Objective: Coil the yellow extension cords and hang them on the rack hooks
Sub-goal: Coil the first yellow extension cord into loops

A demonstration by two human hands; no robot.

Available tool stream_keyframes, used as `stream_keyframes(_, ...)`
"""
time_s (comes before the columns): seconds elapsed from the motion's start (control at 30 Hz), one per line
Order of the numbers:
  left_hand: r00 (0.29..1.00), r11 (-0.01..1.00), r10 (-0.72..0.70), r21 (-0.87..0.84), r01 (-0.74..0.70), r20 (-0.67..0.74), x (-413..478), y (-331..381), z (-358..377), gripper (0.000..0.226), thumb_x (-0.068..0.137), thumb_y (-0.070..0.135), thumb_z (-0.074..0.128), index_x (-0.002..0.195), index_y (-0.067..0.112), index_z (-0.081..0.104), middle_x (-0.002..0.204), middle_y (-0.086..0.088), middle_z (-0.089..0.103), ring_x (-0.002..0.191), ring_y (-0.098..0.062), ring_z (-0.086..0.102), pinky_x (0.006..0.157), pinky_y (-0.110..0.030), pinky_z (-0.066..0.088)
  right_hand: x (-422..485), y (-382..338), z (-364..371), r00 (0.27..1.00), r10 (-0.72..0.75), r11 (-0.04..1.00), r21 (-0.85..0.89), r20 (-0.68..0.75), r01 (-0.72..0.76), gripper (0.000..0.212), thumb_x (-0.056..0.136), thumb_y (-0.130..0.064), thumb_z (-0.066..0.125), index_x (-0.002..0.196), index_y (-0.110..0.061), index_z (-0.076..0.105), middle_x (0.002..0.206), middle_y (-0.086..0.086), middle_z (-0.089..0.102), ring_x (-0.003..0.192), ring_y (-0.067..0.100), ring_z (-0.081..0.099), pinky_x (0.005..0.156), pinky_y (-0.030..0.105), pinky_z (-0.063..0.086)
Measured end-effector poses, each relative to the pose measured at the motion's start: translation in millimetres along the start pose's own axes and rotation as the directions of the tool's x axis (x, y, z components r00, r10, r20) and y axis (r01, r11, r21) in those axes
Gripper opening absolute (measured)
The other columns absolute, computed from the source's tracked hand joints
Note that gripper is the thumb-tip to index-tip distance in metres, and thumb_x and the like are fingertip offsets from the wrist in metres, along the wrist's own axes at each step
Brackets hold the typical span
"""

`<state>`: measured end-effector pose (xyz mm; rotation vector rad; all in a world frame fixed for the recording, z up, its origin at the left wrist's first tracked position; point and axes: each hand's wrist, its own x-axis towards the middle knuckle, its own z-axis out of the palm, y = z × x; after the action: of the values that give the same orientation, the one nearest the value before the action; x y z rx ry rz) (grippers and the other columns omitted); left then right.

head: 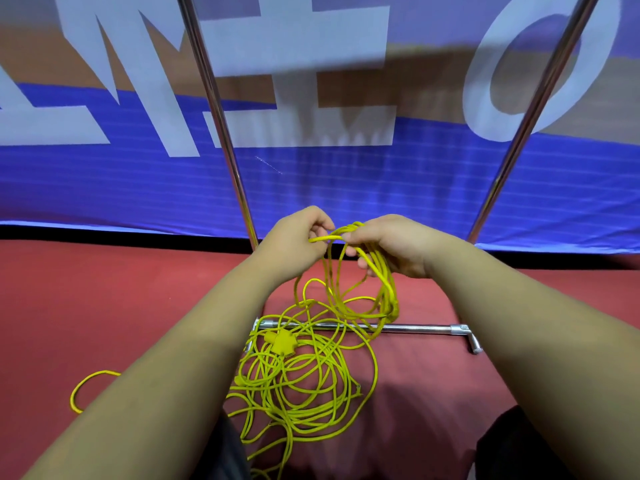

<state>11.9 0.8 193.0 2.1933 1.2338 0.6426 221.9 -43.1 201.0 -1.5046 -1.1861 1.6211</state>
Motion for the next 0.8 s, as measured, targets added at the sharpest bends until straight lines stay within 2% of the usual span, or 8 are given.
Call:
stream_keyframes(0.13,0.992,0.996,-0.089,0.023,0.088,0.088,-0.7,-26.5,2.1,0.016,0.092,0.013,0.071,0.102,0.023,0.063,0.084,0.009,0.061,0.072,-0.007,0.056,0.067,-0.024,0.046,2.5,1.3,-4.0,0.999,-0.036,0.998,-0.054,0.036,0.038,0.015,0.1,-0.025,0.072,0.095,-0.011,0.074,0.081,-0.001,0.073,0.061,0.01,0.06,0.05,0.026,0.048)
stream_keyframes(0.23,0.982,0.984,-0.161,0.099,0.151,0.103,0.5,-39.5,5.8,0.006,0.096,0.03,0.068,0.093,0.028,0.064,0.081,0.004,0.067,0.07,-0.013,0.058,0.064,-0.03,0.043,2.5,1.4,-4.7,0.999,-0.035,0.998,-0.044,0.03,0.036,0.014,0.102,-0.021,0.07,0.093,-0.011,0.072,0.073,-0.004,0.072,0.055,0.008,0.06,0.047,0.022,0.046)
stream_keyframes(0.27,0.978,0.979,-0.19,0.096,0.182,0.087,1.6,-42.2,5.9,0.011,0.096,0.036,0.068,0.09,0.027,0.065,0.081,0.003,0.069,0.069,-0.014,0.058,0.063,-0.031,0.043,1.4,0.2,-4.8,0.999,-0.033,0.999,-0.041,0.024,0.034,0.014,0.102,-0.021,0.069,0.092,-0.011,0.072,0.072,-0.004,0.073,0.054,0.007,0.061,0.047,0.022,0.046)
stream_keyframes(0.4,0.976,0.97,-0.213,-0.114,0.216,0.041,4.0,-40.7,-2.2,0.025,0.097,0.04,0.069,0.082,0.02,0.071,0.073,0.003,0.074,0.059,-0.007,0.058,0.063,-0.029,0.045,-2.8,-0.6,-8.9,0.999,-0.006,0.997,-0.075,0.037,0.009,0.012,0.103,-0.02,0.067,0.099,-0.01,0.071,0.083,0.002,0.077,0.057,0.01,0.069,0.044,0.023,0.044)
stream_keyframes(0.5,0.982,0.969,-0.177,-0.185,0.163,-0.063,4.2,-30.5,-8.7,0.02,0.094,0.038,0.071,0.08,0.024,0.074,0.061,0.001,0.06,0.056,-0.013,0.055,0.058,-0.03,0.044,-5.5,1.8,-8.8,0.997,0.028,0.989,-0.15,0.073,-0.016,0.018,0.102,-0.027,0.069,0.102,-0.01,0.073,0.092,0.006,0.079,0.065,0.012,0.073,0.043,0.022,0.042)
stream_keyframes(0.63,0.975,0.968,-0.167,-0.214,0.134,-0.147,6.5,-16.4,-11.7,0.017,0.089,0.045,0.076,0.08,0.03,0.078,0.062,-0.001,0.057,0.057,-0.013,0.046,0.059,-0.034,0.041,-3.3,5.6,-6.1,0.998,0.031,0.985,-0.17,0.062,-0.02,0.015,0.095,-0.027,0.077,0.095,-0.013,0.073,0.088,0.004,0.076,0.073,0.019,0.073,0.051,0.026,0.049)
stream_keyframes(0.73,0.98,0.984,-0.131,-0.141,0.11,-0.148,3.8,-9.5,-12.6,0.018,0.089,0.045,0.075,0.082,0.029,0.08,0.07,-0.01,0.063,0.059,-0.012,0.046,0.06,-0.033,0.04,-1.4,5.9,-4.6,0.998,0.016,0.994,-0.112,0.067,-0.009,0.017,0.095,-0.026,0.078,0.083,-0.014,0.075,0.081,0.007,0.072,0.073,0.024,0.072,0.074,0.038,0.057)
stream_keyframes(0.8,0.981,0.994,-0.095,-0.076,0.083,-0.169,3.1,-9.2,-13.5,0.015,0.091,0.043,0.074,0.087,0.029,0.081,0.072,-0.004,0.063,0.067,-0.013,0.053,0.065,-0.032,0.042,-1.5,6.1,-3.5,0.996,0.026,0.999,-0.036,0.079,-0.024,0.023,0.095,-0.026,0.078,0.075,-0.014,0.074,0.076,0.007,0.069,0.071,0.023,0.071,0.085,0.047,0.06)
